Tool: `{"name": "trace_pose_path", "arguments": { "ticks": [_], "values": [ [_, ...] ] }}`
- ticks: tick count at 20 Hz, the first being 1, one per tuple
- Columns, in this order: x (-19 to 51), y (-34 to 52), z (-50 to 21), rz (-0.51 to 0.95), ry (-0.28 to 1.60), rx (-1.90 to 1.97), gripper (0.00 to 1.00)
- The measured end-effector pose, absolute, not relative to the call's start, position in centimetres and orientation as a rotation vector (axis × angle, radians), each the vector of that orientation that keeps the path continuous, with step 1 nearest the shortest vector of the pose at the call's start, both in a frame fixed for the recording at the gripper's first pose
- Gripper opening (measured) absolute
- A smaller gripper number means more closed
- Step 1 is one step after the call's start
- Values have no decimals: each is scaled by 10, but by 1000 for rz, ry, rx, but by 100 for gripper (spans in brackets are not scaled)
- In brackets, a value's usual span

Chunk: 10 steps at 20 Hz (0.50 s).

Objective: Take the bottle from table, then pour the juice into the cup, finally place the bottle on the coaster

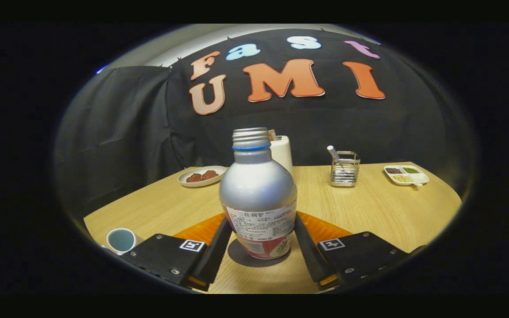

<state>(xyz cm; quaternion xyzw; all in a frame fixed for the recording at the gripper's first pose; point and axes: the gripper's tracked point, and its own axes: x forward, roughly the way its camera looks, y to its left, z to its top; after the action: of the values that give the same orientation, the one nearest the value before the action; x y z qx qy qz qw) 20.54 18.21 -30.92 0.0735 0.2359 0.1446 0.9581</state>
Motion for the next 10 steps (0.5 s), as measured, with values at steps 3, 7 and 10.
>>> {"name": "trace_pose_path", "arguments": {
  "ticks": [3, 7, 10],
  "values": [
    [206, 187, -317, 294, 488, 127, 79],
    [206, 191, -318, 297, 482, 128, 80],
    [202, 190, -320, 293, 493, 108, 82]
  ]
}}
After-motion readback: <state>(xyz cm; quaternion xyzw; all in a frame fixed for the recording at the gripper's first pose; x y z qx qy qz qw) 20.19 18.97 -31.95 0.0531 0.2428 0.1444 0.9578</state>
